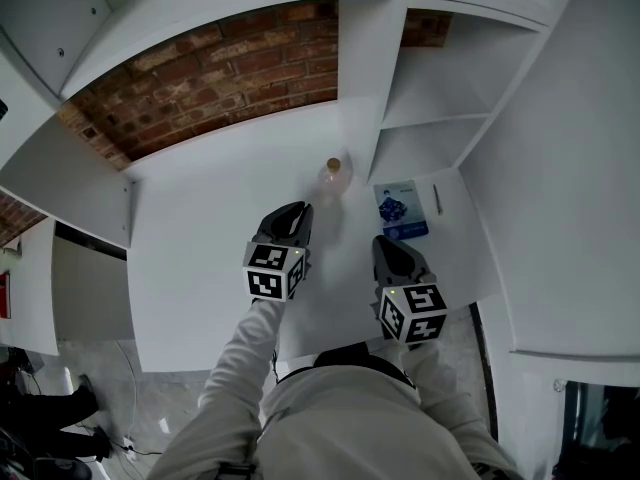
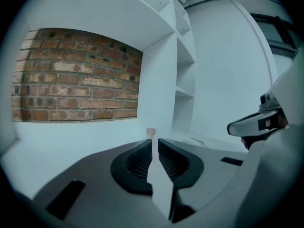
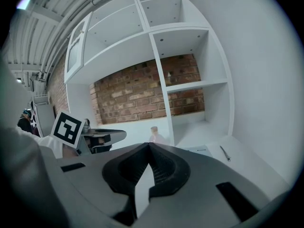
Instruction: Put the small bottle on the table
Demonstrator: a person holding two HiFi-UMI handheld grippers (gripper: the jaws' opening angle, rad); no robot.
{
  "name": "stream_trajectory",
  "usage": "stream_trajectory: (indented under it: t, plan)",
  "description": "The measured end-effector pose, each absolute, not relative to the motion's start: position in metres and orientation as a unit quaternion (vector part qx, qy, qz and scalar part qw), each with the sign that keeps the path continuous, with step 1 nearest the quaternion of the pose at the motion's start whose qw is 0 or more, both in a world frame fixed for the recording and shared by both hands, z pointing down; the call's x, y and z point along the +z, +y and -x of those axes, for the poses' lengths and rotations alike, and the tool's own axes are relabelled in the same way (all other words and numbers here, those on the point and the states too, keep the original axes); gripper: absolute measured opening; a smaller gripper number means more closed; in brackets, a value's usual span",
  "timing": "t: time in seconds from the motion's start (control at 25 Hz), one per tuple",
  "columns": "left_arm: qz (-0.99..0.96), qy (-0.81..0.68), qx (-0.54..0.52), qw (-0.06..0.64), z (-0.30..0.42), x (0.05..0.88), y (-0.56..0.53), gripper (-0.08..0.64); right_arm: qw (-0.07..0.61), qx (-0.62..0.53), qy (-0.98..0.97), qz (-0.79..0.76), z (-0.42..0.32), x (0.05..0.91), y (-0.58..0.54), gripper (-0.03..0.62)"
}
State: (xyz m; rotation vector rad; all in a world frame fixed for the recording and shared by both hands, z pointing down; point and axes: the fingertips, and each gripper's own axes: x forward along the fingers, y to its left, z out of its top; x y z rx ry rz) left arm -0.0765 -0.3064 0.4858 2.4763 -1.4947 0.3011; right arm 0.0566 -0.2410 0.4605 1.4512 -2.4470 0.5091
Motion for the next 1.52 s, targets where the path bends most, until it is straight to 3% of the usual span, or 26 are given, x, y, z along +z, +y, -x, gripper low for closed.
stream_trajectory:
  t: [1.52]
  plan:
    - [-0.834, -0.532, 0.071, 0.130, 0.129, 0.465, -0.209, 0.034, 0.129, 0.145, -0.846, -0.497, -0.026, 0.450, -0.195, 0.028]
